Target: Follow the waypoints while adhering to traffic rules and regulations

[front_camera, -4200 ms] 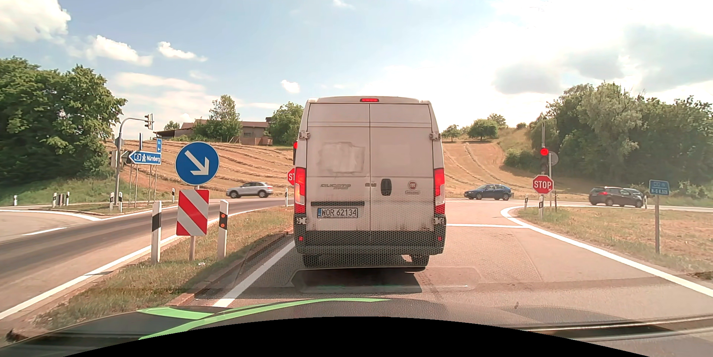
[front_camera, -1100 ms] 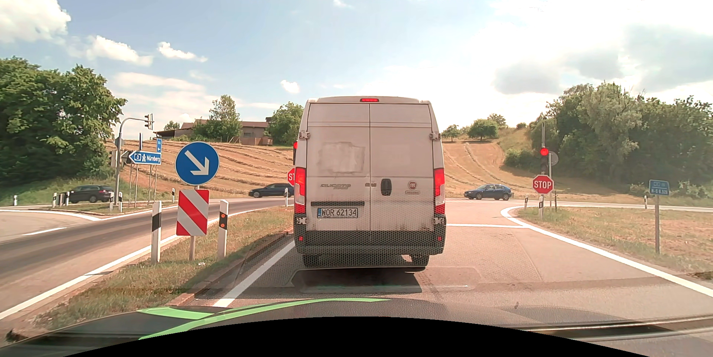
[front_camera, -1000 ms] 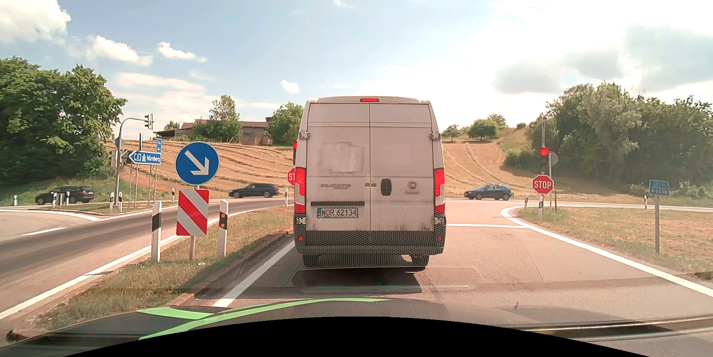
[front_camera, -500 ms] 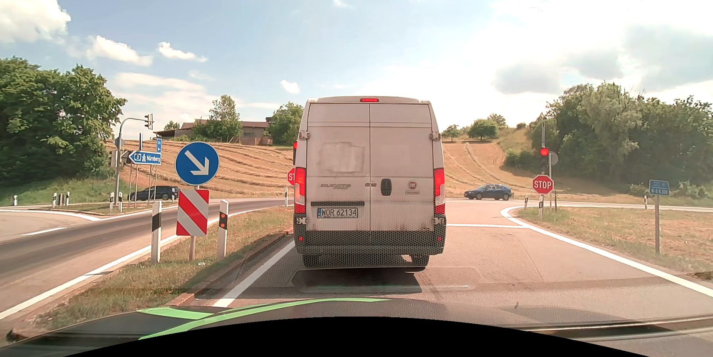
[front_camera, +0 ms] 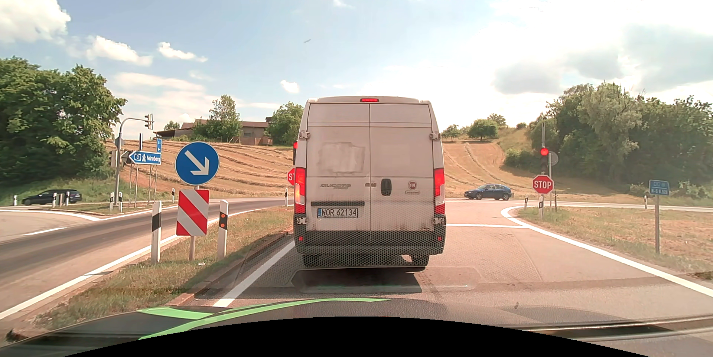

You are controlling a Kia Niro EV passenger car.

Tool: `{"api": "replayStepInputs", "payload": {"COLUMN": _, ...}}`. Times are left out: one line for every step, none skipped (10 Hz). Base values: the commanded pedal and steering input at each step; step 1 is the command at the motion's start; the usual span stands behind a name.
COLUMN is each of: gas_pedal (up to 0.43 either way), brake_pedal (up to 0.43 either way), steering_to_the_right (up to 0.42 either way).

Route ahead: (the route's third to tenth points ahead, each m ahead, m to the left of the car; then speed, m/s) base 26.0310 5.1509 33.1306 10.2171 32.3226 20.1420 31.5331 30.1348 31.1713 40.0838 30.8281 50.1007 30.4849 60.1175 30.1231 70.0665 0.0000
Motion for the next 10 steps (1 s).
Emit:
{"api": "replayStepInputs", "payload": {"gas_pedal": 0.0, "brake_pedal": 0.329, "steering_to_the_right": -0.002}}
{"api": "replayStepInputs", "payload": {"gas_pedal": 0.0, "brake_pedal": 0.329, "steering_to_the_right": -0.002}}
{"api": "replayStepInputs", "payload": {"gas_pedal": 0.0, "brake_pedal": 0.329, "steering_to_the_right": -0.002}}
{"api": "replayStepInputs", "payload": {"gas_pedal": 0.0, "brake_pedal": 0.329, "steering_to_the_right": -0.002}}
{"api": "replayStepInputs", "payload": {"gas_pedal": 0.0, "brake_pedal": 0.329, "steering_to_the_right": -0.002}}
{"api": "replayStepInputs", "payload": {"gas_pedal": 0.0, "brake_pedal": 0.329, "steering_to_the_right": -0.002}}
{"api": "replayStepInputs", "payload": {"gas_pedal": 0.0, "brake_pedal": 0.329, "steering_to_the_right": -0.002}}
{"api": "replayStepInputs", "payload": {"gas_pedal": 0.0, "brake_pedal": 0.329, "steering_to_the_right": -0.002}}
{"api": "replayStepInputs", "payload": {"gas_pedal": 0.0, "brake_pedal": 0.329, "steering_to_the_right": -0.002}}
{"api": "replayStepInputs", "payload": {"gas_pedal": 0.0, "brake_pedal": 0.329, "steering_to_the_right": -0.002}}
